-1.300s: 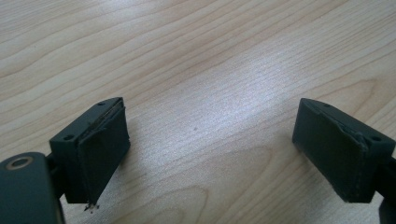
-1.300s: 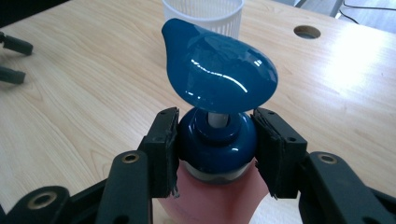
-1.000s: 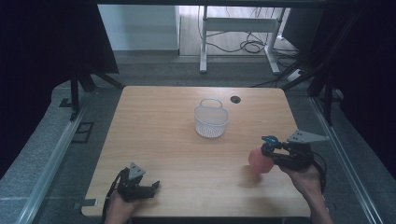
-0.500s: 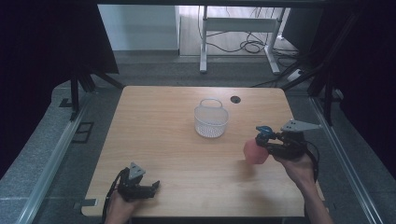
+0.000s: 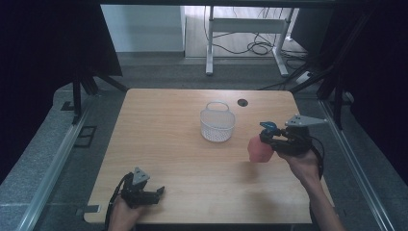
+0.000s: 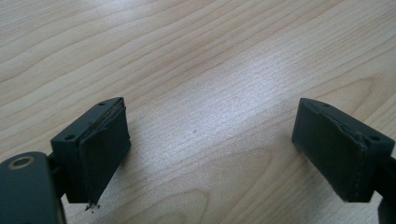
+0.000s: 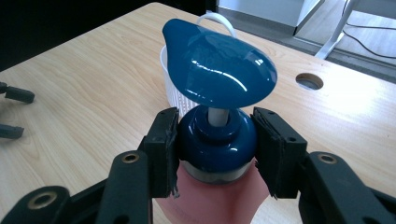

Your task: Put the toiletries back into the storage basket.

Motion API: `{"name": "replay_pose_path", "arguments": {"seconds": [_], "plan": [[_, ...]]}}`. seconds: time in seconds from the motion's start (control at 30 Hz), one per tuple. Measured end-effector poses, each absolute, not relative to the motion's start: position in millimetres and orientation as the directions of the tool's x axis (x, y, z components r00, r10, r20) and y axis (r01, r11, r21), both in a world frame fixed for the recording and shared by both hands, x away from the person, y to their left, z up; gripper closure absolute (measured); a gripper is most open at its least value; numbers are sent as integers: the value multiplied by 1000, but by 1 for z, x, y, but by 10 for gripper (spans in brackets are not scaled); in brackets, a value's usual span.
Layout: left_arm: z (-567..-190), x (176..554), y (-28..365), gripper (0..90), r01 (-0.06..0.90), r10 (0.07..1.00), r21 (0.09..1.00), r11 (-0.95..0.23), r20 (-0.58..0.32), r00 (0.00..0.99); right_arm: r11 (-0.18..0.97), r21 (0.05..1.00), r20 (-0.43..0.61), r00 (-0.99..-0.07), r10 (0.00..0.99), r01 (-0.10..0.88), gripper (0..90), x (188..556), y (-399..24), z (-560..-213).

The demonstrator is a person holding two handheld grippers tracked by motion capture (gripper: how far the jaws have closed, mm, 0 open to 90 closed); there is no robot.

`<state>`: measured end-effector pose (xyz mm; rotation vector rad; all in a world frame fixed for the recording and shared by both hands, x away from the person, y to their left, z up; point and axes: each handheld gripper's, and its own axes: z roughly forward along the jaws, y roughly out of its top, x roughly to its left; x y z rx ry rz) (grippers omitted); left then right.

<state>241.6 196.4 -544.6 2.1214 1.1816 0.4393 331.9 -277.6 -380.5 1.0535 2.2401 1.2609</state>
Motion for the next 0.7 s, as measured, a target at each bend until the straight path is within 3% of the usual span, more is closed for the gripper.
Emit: {"name": "replay_pose_path", "arguments": {"seconds": [0.7], "plan": [[-545, 242, 197, 105, 623, 843, 686, -376, -25, 537, 350, 858, 1, -682, 731, 376, 526, 368, -242, -351]]}}
